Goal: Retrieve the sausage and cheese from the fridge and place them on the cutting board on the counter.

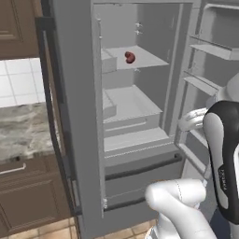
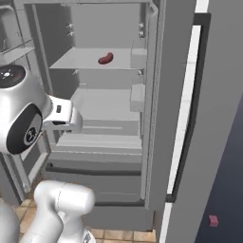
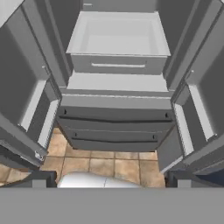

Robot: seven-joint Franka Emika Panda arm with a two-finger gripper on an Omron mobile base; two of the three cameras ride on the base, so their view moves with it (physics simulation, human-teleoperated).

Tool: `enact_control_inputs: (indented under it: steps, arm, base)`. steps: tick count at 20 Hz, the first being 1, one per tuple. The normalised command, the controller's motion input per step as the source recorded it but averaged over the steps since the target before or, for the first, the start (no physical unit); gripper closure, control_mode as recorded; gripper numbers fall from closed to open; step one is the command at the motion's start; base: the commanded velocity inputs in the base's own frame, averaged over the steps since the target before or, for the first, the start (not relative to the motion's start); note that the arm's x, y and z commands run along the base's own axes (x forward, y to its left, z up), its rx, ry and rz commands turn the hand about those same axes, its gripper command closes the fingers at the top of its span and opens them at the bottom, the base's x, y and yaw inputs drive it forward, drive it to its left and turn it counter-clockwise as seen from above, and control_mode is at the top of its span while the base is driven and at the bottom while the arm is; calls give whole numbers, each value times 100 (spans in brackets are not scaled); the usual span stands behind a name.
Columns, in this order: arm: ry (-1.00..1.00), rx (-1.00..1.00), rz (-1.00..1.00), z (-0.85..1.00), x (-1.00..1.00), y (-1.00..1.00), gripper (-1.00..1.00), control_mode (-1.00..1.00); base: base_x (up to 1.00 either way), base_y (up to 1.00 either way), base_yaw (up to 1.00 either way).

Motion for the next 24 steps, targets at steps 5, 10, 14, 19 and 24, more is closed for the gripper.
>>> enact_control_inputs:
  steps: [5, 10, 14, 19, 24]
  arm:
    - [0, 0, 0, 0, 0, 0, -100, 100]
    - [0, 0, 0, 0, 0, 0, -100, 100]
    - [0, 0, 0, 0, 0, 0, -100, 100]
    - [0, 0, 1, 3, 0, -13, -100, -100]
    - [0, 0, -2, 41, 0, -26, -100, -100]
  base:
    - [77, 7, 1]
    - [76, 0, 2]
    - [38, 0, 6]
    - [7, -6, 8]
    - [0, 0, 0]
